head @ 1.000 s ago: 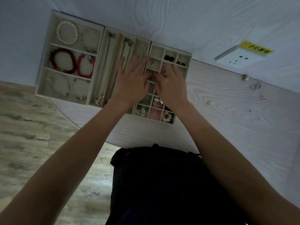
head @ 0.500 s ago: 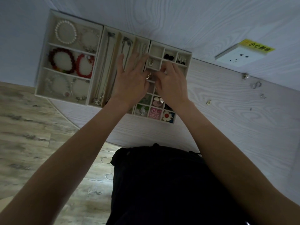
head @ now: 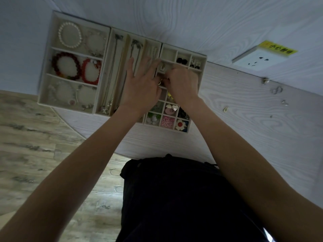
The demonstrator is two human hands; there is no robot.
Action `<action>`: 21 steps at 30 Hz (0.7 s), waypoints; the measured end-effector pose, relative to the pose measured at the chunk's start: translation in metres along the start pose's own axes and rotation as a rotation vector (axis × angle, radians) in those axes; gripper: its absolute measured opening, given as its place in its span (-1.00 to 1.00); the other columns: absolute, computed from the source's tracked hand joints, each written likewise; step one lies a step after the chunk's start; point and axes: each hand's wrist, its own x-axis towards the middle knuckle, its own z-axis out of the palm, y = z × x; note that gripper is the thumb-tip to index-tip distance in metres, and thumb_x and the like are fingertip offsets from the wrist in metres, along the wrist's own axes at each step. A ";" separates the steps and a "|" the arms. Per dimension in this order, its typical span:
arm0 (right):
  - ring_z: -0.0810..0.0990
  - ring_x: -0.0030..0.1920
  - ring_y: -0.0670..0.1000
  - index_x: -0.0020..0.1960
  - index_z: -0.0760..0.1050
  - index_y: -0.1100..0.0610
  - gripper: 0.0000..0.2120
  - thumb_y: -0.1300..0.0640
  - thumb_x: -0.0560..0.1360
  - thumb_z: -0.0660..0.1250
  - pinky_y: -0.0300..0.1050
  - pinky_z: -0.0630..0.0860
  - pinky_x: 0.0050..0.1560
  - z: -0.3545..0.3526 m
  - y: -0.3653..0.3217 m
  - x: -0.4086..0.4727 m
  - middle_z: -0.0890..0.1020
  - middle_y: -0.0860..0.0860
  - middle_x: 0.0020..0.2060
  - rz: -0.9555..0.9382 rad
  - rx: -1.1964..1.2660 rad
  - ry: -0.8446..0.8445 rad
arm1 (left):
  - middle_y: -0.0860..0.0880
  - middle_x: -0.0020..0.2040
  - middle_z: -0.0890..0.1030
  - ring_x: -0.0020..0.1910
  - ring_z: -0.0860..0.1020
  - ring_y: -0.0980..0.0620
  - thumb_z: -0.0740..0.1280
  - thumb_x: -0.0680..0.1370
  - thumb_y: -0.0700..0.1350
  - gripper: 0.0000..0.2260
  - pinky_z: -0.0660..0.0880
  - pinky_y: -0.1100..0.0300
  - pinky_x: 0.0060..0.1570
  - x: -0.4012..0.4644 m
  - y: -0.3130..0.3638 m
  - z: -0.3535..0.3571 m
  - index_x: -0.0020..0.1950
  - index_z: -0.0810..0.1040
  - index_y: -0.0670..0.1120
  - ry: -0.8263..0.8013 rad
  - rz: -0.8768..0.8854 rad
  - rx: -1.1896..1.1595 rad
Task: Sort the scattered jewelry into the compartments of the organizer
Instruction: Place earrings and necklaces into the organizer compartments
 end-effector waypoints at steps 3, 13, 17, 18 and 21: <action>0.61 -0.10 0.11 0.02 0.59 0.16 -0.82 0.17 0.56 0.21 -0.16 0.21 -0.39 0.000 -0.005 -0.002 0.59 0.07 -0.02 0.000 -0.053 -0.007 | 0.01 0.53 0.13 0.51 0.04 -0.08 0.08 0.61 0.04 -0.67 -0.18 -0.23 0.39 0.001 0.000 -0.001 0.19 0.56 -0.02 0.005 0.001 -0.010; 0.56 -0.38 0.11 -0.12 0.61 0.18 -0.90 0.22 0.42 0.32 -0.22 0.24 -0.42 -0.006 0.001 -0.021 0.57 0.12 -0.18 0.025 0.175 0.211 | 0.00 0.54 0.12 0.51 0.04 -0.07 0.09 0.60 0.03 -0.65 -0.19 -0.22 0.40 -0.003 0.003 0.002 0.27 0.51 -0.06 0.026 0.000 0.009; 0.55 -0.34 0.12 -0.07 0.64 0.09 -0.72 0.09 0.45 0.16 -0.21 0.23 -0.40 -0.006 0.007 -0.029 0.55 0.13 -0.19 -0.050 0.259 0.211 | -0.04 0.52 0.18 0.50 0.10 -0.09 0.14 0.58 -0.01 -0.67 -0.13 -0.23 0.40 -0.005 0.003 0.003 0.25 0.52 -0.11 0.063 0.000 -0.024; 0.55 -0.32 0.12 -0.04 0.65 0.06 -0.72 0.08 0.46 0.17 -0.20 0.24 -0.41 -0.005 0.007 -0.030 0.54 0.13 -0.19 -0.050 0.257 0.186 | -0.05 0.52 0.18 0.50 0.10 -0.09 0.15 0.58 -0.01 -0.67 -0.13 -0.22 0.40 -0.005 0.003 0.003 0.24 0.52 -0.11 0.064 0.001 -0.028; 0.54 -0.28 0.14 0.02 0.63 0.04 -0.78 0.10 0.47 0.25 -0.16 0.30 -0.42 -0.001 0.008 -0.028 0.52 0.15 -0.15 -0.042 0.238 0.115 | -0.05 0.52 0.18 0.50 0.10 -0.09 0.14 0.58 -0.01 -0.68 -0.12 -0.23 0.40 -0.005 0.002 0.004 0.24 0.52 -0.10 0.052 0.013 -0.011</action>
